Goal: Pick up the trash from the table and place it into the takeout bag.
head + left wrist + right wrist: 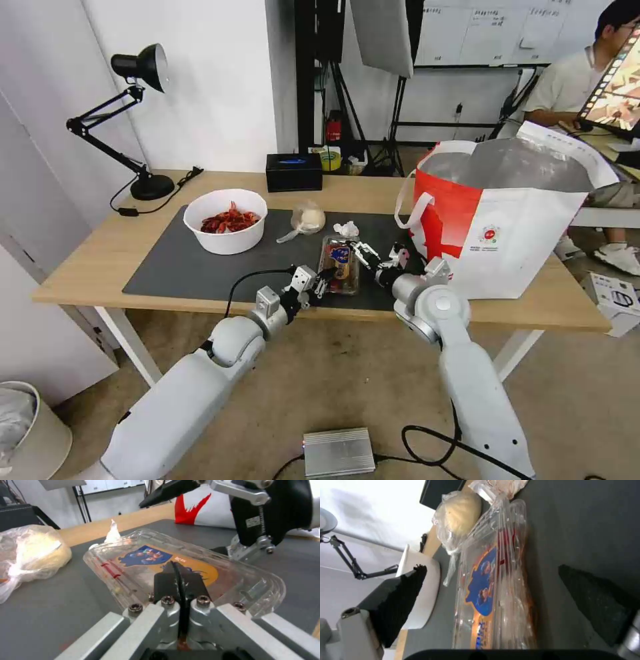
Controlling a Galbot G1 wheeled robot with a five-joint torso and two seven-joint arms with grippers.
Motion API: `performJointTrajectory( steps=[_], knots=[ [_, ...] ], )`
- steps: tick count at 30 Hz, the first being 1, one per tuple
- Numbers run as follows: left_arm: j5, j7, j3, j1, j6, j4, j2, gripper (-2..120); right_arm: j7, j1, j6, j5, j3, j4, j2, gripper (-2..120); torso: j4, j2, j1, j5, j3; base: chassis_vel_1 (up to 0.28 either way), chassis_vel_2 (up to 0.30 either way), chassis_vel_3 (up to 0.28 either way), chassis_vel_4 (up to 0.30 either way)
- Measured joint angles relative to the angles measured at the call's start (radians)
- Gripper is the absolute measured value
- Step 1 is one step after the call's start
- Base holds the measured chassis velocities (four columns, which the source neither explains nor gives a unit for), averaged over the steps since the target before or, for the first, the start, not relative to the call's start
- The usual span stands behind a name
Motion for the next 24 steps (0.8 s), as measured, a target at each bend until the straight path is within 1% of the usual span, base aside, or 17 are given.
performJointTrajectory(
  steps=[10, 12, 13, 15, 16, 17, 19, 20, 22, 23, 24],
  knots=[
    [-0.005, 0.001, -0.012, 0.013, 0.0, -0.007, -0.005, 0, 0.008, 0.011, 0.003, -0.023, -0.013, -0.015, 0.019, 100, -0.0001, 0.0, 0.0, 0.0, 0.0, 0.0, 0.0, 0.0, 0.0],
    [-0.005, 0.001, -0.012, 0.014, 0.0, -0.007, -0.008, 0, 0.009, 0.014, 0.002, -0.027, -0.015, -0.022, 0.021, 92, -0.0002, 0.0, 0.0, 0.0002, 0.0, 0.0, 0.0, 0.0, 0.0],
    [-0.005, 0.001, -0.012, 0.014, 0.0, -0.007, -0.008, 0, 0.009, 0.014, 0.002, -0.027, -0.015, -0.022, 0.021, 92, -0.0002, 0.0, 0.0, 0.0002, 0.0, 0.0, 0.0, 0.0, 0.0],
    [-0.005, 0.001, -0.012, 0.016, 0.0, -0.007, -0.009, 0, 0.01, 0.017, 0.0, -0.032, -0.018, -0.027, 0.025, 82, 0.0, 0.0, 0.0, 0.0003, 0.0, 0.0, 0.0, 0.0, 0.0],
    [-0.005, 0.001, -0.012, 0.016, 0.0, -0.007, -0.009, 0, 0.01, 0.017, 0.0, -0.032, -0.018, -0.027, 0.025, 82, 0.0, 0.0, 0.0, 0.0003, 0.0, 0.0, 0.0, 0.0, 0.0],
    [-0.005, 0.001, -0.013, 0.018, 0.0, -0.007, -0.009, 0, 0.01, 0.017, -0.001, -0.034, -0.019, -0.029, 0.027, 79, 0.0002, 0.0, 0.0, 0.0003, 0.0, 0.0, 0.0, 0.0, 0.0],
    [-0.005, 0.001, -0.015, 0.024, -0.001, -0.008, -0.009, 0, 0.012, 0.018, -0.003, -0.044, -0.022, -0.033, 0.032, 68, 0.0004, 0.0, 0.0, 0.0004, 0.0, 0.0, 0.0, 0.0, 0.0],
    [-0.005, 0.001, -0.015, 0.024, -0.001, -0.008, -0.009, 0, 0.012, 0.018, -0.003, -0.044, -0.022, -0.033, 0.032, 68, 0.0004, 0.0, 0.0, 0.0004, 0.0, 0.0, 0.0, 0.0, 0.0],
    [-0.005, 0.0, -0.017, 0.026, -0.002, -0.011, -0.009, 0, 0.012, 0.018, -0.004, -0.051, -0.023, -0.037, 0.033, 56, 0.0003, 0.0, 0.0, 0.0003, 0.0, 0.0, 0.0, 0.0, 0.0],
    [-0.005, 0.0, -0.017, 0.026, -0.002, -0.011, -0.009, 0, 0.012, 0.018, -0.004, -0.051, -0.023, -0.037, 0.033, 56, 0.0003, 0.0, 0.0, 0.0003, 0.0, 0.0, 0.0, 0.0, 0.0],
    [-0.006, 0.0, -0.02, 0.027, -0.004, -0.013, -0.009, 0, 0.012, 0.017, -0.004, -0.054, -0.023, -0.038, 0.034, 52, 0.0003, 0.0, 0.0, 0.0003, 0.0, 0.0, 0.0, 0.0, 0.0]
  ],
)
